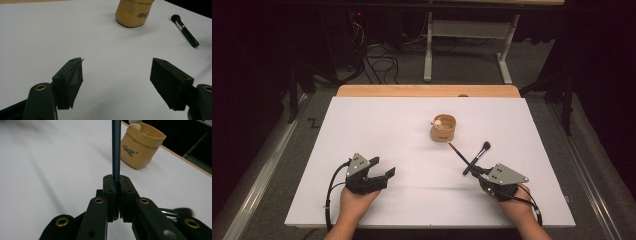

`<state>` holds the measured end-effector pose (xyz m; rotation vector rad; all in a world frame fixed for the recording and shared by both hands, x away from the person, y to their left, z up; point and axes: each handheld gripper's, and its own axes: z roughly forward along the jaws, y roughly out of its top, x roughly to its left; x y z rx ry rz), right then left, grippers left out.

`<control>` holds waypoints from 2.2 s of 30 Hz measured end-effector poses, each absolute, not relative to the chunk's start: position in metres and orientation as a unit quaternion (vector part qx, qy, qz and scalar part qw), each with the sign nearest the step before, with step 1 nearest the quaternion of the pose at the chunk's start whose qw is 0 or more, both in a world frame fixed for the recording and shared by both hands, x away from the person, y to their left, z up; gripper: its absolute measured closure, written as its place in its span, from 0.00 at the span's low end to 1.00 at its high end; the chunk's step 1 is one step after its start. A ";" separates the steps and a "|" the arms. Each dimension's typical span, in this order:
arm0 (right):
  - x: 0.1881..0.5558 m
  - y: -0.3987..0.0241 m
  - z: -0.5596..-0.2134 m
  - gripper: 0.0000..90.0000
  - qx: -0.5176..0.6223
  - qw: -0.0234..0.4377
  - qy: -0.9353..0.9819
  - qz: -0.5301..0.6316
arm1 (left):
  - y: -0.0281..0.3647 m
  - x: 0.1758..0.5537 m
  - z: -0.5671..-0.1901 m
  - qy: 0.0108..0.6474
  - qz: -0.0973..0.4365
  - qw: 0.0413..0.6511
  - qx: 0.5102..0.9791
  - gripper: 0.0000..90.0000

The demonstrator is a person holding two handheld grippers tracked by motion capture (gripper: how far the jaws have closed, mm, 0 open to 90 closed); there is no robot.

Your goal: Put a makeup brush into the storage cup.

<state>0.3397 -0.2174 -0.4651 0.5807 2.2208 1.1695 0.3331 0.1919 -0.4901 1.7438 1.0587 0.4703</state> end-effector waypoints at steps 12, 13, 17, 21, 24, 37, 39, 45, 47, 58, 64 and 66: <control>0.337 -0.215 -0.473 0.96 0.249 0.276 0.801 0.469 | 0.195 0.327 -0.491 0.446 0.211 0.511 0.704 0.26; 0.336 -0.214 -0.474 0.96 0.251 0.276 0.798 0.473 | 0.196 0.326 -0.491 0.447 0.212 0.513 0.702 0.26; 0.330 -0.214 -0.475 0.96 0.243 0.287 0.794 0.478 | 0.195 0.321 -0.489 0.434 0.223 0.534 0.690 0.24; 0.327 -0.215 -0.474 0.96 0.249 0.272 0.783 0.500 | 0.191 0.317 -0.487 0.425 0.225 0.542 0.689 0.23; 0.326 -0.216 -0.474 0.96 0.258 0.257 0.773 0.520 | 0.188 0.316 -0.487 0.421 0.222 0.543 0.692 0.19; 0.341 -0.192 -0.469 0.96 0.239 0.247 0.781 0.521 | 0.178 0.314 -0.483 0.403 0.212 0.564 0.689 0.17; 0.345 -0.187 -0.469 0.96 0.240 0.247 0.784 0.517 | 0.175 0.314 -0.482 0.400 0.207 0.565 0.691 0.16; 0.343 -0.179 -0.476 0.96 0.236 0.232 0.783 0.527 | 0.165 0.315 -0.481 0.391 0.202 0.557 0.704 0.17; 0.339 -0.177 -0.476 0.96 0.237 0.228 0.783 0.529 | 0.163 0.315 -0.480 0.387 0.204 0.562 0.702 0.18; 0.335 -0.167 -0.477 0.96 0.227 0.215 0.776 0.547 | 0.158 0.318 -0.472 0.387 0.183 0.574 0.698 0.18; 0.332 -0.164 -0.477 0.96 0.221 0.217 0.779 0.545 | 0.154 0.321 -0.470 0.387 0.175 0.577 0.697 0.19; 0.332 -0.162 -0.477 0.96 0.217 0.216 0.779 0.548 | 0.152 0.321 -0.469 0.385 0.172 0.578 0.699 0.19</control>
